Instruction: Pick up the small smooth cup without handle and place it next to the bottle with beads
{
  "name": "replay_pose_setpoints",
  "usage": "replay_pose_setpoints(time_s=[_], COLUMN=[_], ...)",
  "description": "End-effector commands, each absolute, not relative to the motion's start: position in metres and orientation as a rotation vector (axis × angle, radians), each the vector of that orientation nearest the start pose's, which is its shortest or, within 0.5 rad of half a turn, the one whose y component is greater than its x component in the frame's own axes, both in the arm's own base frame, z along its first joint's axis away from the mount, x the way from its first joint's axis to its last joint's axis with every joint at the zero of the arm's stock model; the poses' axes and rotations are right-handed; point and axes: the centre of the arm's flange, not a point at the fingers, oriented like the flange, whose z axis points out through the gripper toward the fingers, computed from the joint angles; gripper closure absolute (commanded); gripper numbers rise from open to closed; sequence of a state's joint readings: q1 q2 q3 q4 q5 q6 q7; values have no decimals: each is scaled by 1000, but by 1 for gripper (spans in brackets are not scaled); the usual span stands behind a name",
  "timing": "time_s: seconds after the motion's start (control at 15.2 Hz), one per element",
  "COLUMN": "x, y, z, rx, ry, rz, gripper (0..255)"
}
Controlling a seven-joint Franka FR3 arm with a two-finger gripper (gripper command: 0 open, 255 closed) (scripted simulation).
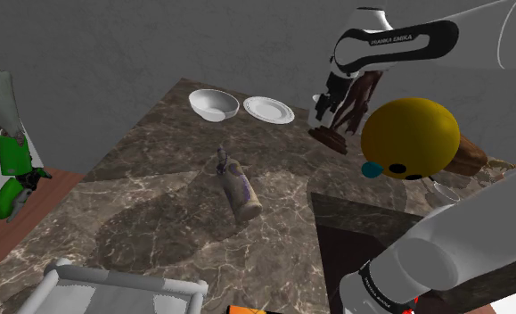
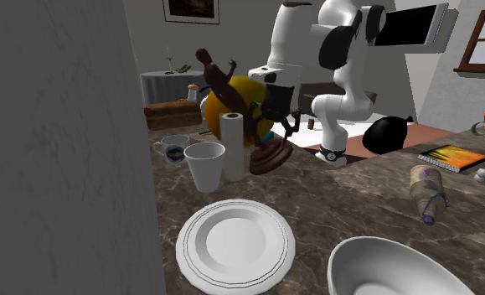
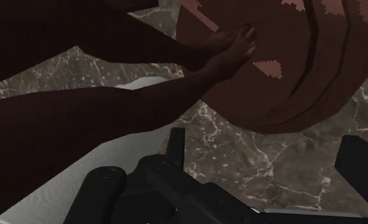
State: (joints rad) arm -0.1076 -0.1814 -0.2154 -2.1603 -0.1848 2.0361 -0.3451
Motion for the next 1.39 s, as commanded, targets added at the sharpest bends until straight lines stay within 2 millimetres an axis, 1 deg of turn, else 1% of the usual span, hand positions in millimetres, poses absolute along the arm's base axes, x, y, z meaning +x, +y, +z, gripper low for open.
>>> replay_pose_setpoints(time_s=[0.0, 0.59, 1.06, 1.12, 1.32], x=[492, 568, 571, 571, 571], y=[-190, -260, -268, -268, -268], z=[476, 465, 429, 426, 426], rx=[-3290, -3344, -3344, -3344, -3344], ry=[-182, -241, -241, -241, -241], rz=[-33, -124, -124, -124, -124], gripper=[0, 0, 0, 0, 0])
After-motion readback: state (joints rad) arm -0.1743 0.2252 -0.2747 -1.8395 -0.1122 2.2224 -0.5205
